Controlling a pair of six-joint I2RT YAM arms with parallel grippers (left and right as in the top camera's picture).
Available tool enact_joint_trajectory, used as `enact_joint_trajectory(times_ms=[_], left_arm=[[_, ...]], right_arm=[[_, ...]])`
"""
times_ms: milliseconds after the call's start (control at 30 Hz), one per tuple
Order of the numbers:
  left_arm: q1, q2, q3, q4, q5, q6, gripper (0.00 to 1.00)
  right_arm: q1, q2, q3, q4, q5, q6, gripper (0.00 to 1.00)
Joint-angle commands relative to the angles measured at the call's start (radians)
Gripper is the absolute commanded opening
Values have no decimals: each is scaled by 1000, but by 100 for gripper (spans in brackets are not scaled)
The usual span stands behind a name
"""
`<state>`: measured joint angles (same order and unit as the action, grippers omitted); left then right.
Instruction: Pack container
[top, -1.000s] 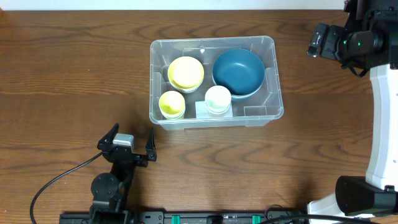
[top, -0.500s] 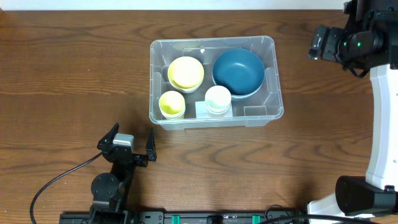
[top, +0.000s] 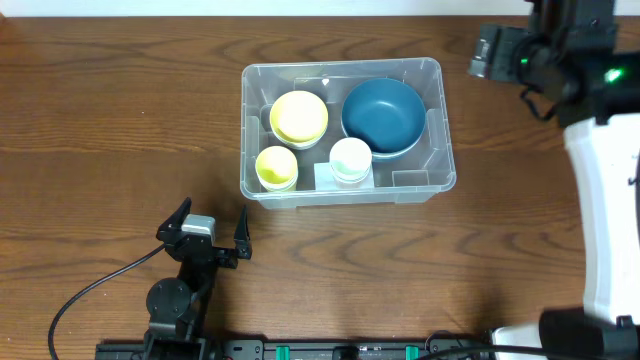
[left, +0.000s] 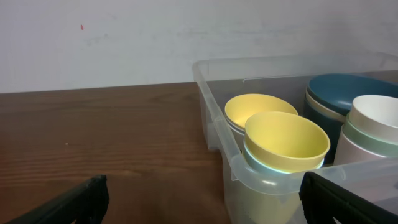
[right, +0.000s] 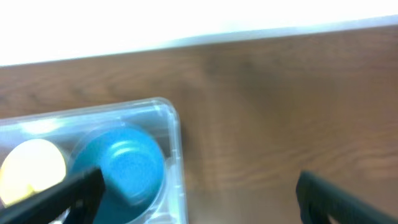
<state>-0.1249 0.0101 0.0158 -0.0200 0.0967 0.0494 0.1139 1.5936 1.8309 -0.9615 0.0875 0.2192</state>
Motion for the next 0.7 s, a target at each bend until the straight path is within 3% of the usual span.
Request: enact_joint_trajectory(times_ms=[0,200,667], left_arm=[[6,-6,-12,-43,8,2,98],[6,-6,-12,-43,8,2,98],[6,-6,-12,-43,8,2,98]], right_arm=[[51,-131,-211,192,13,-11,99],[76,-349,-612,555,12,-11,99],[-32,-900,-1185,878,14,-15,99]])
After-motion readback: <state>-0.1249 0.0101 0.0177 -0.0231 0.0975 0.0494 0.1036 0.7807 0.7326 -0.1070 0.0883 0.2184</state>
